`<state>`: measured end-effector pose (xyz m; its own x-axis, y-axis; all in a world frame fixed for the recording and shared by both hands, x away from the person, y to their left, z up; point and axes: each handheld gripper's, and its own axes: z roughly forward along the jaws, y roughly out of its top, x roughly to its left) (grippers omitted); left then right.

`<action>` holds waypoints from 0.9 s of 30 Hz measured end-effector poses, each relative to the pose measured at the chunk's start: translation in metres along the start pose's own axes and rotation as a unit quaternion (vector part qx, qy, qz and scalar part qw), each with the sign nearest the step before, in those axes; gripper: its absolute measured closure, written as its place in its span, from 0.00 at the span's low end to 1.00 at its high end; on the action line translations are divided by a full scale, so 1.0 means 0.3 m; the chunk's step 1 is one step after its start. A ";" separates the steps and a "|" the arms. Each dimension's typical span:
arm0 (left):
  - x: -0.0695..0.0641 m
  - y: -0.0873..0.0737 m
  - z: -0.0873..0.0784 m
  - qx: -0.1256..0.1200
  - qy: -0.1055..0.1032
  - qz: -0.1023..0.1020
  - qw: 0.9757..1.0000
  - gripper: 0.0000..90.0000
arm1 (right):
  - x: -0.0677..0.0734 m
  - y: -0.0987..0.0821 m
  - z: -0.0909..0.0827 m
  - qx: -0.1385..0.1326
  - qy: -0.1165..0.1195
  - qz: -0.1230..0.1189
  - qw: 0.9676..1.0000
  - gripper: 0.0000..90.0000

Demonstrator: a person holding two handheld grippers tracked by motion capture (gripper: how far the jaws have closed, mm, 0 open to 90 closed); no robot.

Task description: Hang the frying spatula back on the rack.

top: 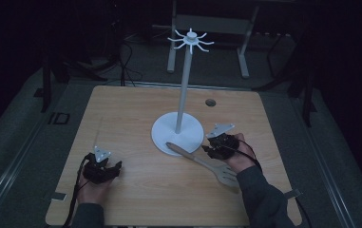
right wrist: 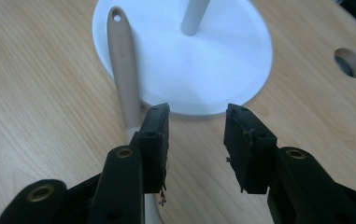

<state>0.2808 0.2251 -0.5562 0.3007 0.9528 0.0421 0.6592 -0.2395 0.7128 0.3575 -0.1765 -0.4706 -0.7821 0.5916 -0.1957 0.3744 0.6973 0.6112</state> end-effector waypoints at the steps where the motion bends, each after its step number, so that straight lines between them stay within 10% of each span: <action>1: 0.001 0.000 0.000 -0.001 0.000 0.000 1.000 0.44 | 0.003 0.001 0.008 0.003 0.001 -0.001 1.000 0.67; 27: 0.002 0.002 -0.005 -0.004 0.002 -0.001 1.000 0.44 | 0.061 0.018 0.191 0.097 0.077 -0.027 0.992 0.73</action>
<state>0.2803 0.2258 -0.5547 0.2968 0.9540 0.0431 0.6547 -0.2362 0.7181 0.3738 -0.1388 -0.5148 -0.8647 0.4931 -0.0958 0.4073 0.7999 0.4408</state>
